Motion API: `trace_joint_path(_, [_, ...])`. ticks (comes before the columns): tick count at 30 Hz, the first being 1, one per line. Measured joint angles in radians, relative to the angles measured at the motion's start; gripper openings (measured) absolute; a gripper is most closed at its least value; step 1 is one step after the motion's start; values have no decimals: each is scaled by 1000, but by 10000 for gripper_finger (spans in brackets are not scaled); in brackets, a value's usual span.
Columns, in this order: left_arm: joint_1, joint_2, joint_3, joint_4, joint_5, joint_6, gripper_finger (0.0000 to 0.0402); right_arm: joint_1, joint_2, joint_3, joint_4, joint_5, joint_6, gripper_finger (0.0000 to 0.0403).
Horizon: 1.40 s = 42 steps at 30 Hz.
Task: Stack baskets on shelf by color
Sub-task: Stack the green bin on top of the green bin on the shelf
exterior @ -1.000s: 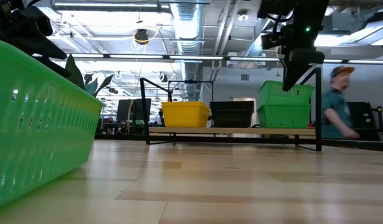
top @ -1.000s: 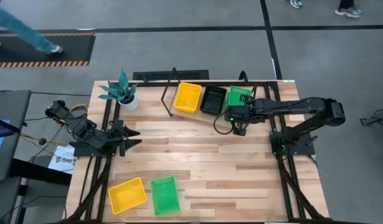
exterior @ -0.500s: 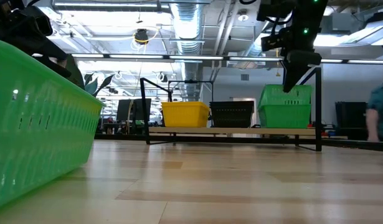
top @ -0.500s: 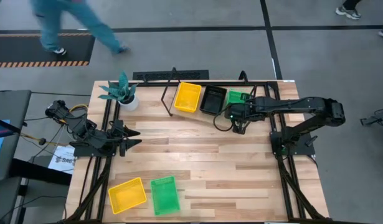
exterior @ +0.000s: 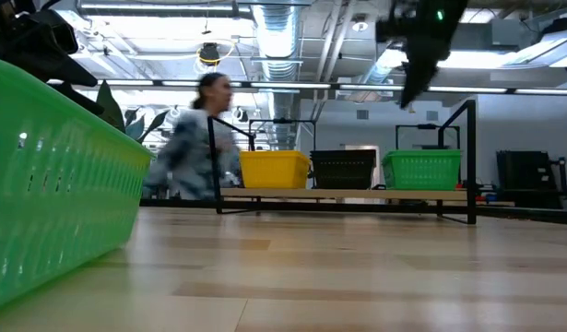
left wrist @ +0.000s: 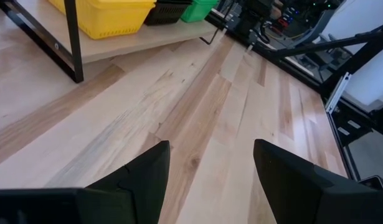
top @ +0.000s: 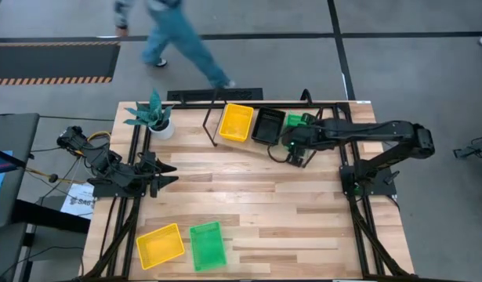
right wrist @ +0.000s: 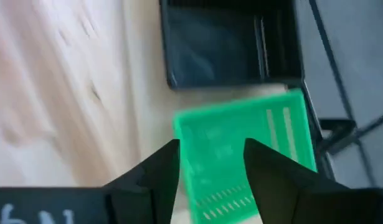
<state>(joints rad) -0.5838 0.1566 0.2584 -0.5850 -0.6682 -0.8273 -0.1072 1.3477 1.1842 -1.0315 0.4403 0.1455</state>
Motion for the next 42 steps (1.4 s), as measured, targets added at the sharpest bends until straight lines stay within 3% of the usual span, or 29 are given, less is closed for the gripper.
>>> trace_joint_path(4, [0,0,0,0,14,-12,221,61,-1,68,107,-115,81,199])
trace_joint_path(7, [0,0,0,0,28,-16,221,127,0,72,310,-257,151,196])
trace_joint_path(10, [0,0,0,0,31,-16,221,212,35,75,534,-323,184,195])
trace_joint_path(19, [0,0,1,0,43,-25,221,471,265,71,982,-326,199,193])
trace_joint_path(26, [0,0,1,0,52,-35,221,572,481,82,1345,-307,213,185])
trace_joint_path(34, [0,0,1,-1,86,-35,221,567,694,272,1346,-301,213,180])
trace_joint_path(42, [0,0,1,-4,87,-25,221,564,811,475,1140,-308,213,180])
